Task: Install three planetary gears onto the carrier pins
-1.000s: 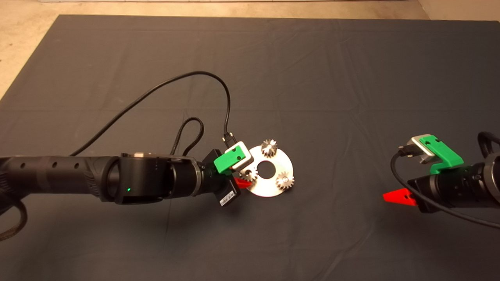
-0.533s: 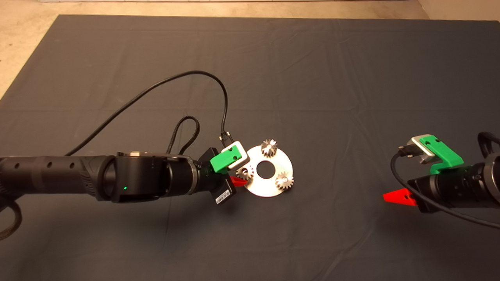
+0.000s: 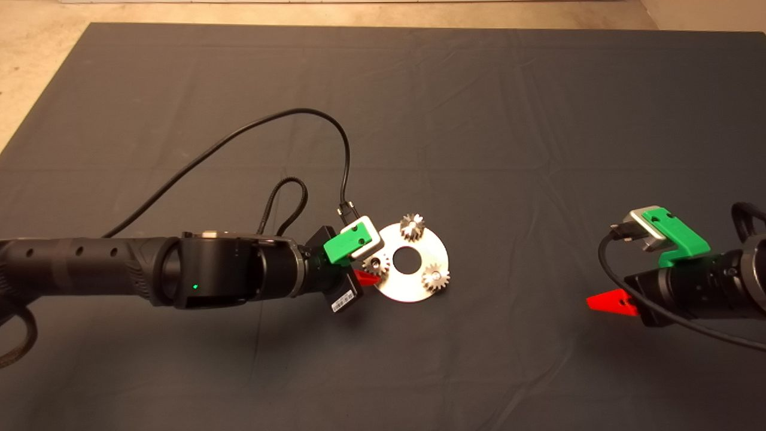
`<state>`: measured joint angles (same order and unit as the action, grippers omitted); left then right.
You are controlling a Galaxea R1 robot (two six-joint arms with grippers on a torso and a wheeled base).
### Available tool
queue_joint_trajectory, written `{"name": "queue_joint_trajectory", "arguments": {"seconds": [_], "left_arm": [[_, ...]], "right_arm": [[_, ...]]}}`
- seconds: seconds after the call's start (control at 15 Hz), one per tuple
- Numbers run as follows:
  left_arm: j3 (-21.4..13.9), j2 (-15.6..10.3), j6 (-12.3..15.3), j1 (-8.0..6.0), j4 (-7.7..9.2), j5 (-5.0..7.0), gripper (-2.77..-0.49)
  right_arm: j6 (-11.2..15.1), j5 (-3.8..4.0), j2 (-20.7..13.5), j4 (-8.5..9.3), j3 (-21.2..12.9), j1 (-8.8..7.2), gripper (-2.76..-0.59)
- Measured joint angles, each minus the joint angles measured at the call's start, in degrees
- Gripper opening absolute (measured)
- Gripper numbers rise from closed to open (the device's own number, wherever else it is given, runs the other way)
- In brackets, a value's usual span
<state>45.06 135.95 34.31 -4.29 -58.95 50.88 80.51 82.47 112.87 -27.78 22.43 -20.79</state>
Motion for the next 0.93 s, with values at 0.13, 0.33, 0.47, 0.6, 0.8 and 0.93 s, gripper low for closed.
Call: {"name": "queue_joint_trajectory", "arguments": {"seconds": [0.13,0.33,0.47,0.6,0.8,0.93], "left_arm": [[0.78,0.44,-0.33,-0.02,0.23,0.1,-2.72],[1.08,0.71,-0.55,-0.04,0.22,0.05,-2.72],[1.08,0.66,-0.58,-0.06,0.24,0.0,-2.72],[1.11,0.51,-0.63,-0.04,0.24,-0.28,-2.72],[1.15,0.4,-0.63,-0.04,0.44,-0.52,-2.72],[1.15,0.38,-0.63,-0.04,0.44,-0.54,-2.71]], "right_arm": [[0.0,0.0,0.05,0.0,0.0,0.0,-1.47],[0.0,0.0,0.05,0.02,0.0,-0.02,-1.47],[0.0,0.0,0.05,0.04,0.0,-0.02,-1.47],[0.0,0.0,0.05,0.04,-0.02,0.0,-1.47],[0.0,0.0,0.13,0.08,0.0,0.0,-1.47],[0.0,0.0,0.11,0.09,0.0,-0.02,-1.47]]}}
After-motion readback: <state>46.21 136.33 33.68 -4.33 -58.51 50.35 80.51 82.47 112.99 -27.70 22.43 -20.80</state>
